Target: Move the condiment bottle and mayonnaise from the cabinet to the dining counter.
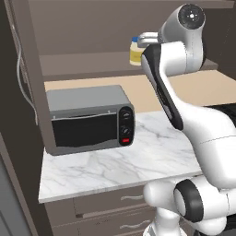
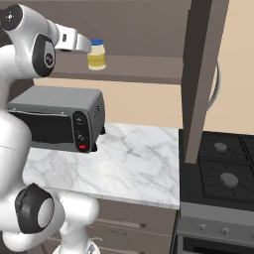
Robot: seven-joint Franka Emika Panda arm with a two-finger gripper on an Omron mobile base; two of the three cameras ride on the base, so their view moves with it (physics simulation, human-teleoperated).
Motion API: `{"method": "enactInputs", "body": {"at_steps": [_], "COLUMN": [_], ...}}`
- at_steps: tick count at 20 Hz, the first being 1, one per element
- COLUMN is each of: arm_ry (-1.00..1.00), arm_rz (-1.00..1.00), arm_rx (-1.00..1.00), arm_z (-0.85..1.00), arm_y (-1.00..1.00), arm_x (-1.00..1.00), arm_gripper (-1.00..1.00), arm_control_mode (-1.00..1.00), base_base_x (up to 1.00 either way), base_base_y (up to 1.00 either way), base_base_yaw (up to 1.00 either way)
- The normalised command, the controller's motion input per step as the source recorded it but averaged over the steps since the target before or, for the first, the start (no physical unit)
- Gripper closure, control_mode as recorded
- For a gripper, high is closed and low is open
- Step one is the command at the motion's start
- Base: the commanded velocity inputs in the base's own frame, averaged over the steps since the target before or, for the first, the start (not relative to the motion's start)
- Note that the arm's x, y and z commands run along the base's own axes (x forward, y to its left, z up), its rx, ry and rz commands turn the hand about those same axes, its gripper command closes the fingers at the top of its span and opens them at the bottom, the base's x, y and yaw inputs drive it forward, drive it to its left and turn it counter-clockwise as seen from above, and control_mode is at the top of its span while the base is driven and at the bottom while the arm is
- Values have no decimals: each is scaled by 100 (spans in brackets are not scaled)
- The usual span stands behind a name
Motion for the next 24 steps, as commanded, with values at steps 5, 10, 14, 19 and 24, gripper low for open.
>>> {"method": "enactInputs", "body": {"at_steps": [5,10,14,19,24], "arm_ry": [0,0,0,0,0], "arm_rz": [0,0,0,0,0], "arm_rx": [0,0,0,0,0], "arm_z": [0,0,0,-1,-8], "arm_y": [0,0,0,0,0], "arm_x": [43,40,36,36,38], "arm_gripper": [-100,-100,-100,-100,-100], "arm_control_mode": [-100,-100,-100,-100,-100], "base_base_x": [0,0,0,0,0], "base_base_y": [0,0,0,0,0], "base_base_yaw": [0,0,0,0,0]}}
